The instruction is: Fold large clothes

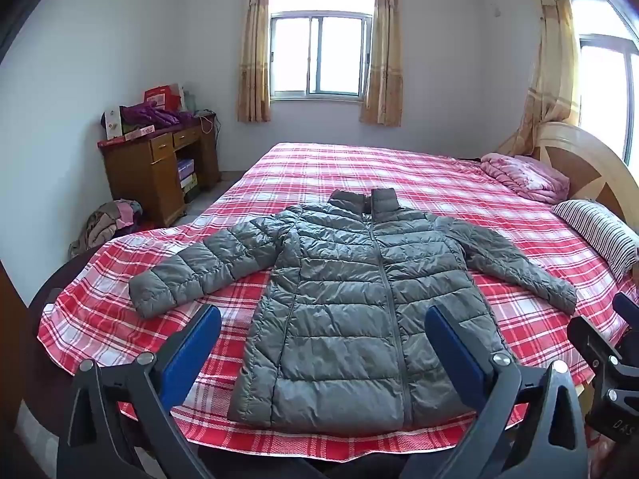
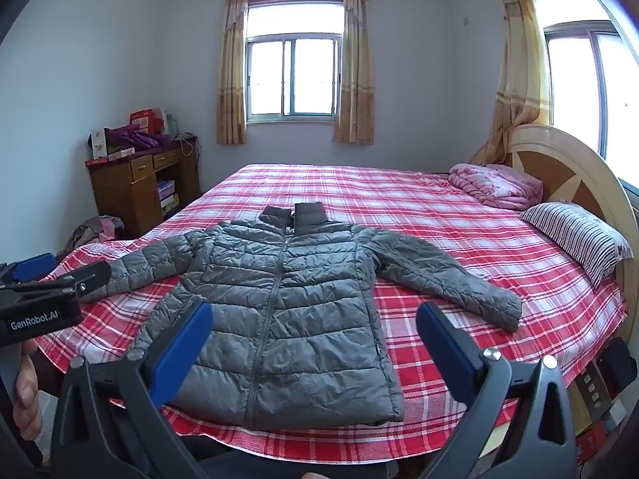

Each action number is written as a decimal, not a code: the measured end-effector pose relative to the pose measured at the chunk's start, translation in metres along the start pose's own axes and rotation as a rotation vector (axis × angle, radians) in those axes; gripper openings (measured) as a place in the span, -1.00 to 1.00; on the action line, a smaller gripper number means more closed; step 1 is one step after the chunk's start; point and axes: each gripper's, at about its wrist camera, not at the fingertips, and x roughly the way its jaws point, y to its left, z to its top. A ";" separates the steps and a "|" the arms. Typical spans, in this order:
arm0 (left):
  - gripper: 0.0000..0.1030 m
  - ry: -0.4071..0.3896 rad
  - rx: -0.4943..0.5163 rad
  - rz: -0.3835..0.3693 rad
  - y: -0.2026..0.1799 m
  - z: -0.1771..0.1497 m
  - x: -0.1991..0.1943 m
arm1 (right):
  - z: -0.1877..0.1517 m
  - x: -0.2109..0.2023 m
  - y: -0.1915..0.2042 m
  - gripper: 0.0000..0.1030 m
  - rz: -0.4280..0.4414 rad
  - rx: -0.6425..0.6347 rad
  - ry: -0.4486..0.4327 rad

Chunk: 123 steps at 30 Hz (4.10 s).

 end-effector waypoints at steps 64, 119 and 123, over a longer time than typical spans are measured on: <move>0.98 -0.021 -0.027 -0.020 0.010 0.000 0.002 | -0.007 0.011 0.001 1.00 0.041 0.001 0.031; 0.98 0.120 0.027 0.021 0.021 0.037 0.195 | -0.055 0.183 -0.225 0.70 -0.182 0.414 0.242; 0.98 0.144 0.032 0.089 0.020 0.038 0.242 | -0.066 0.207 -0.278 0.63 -0.285 0.519 0.284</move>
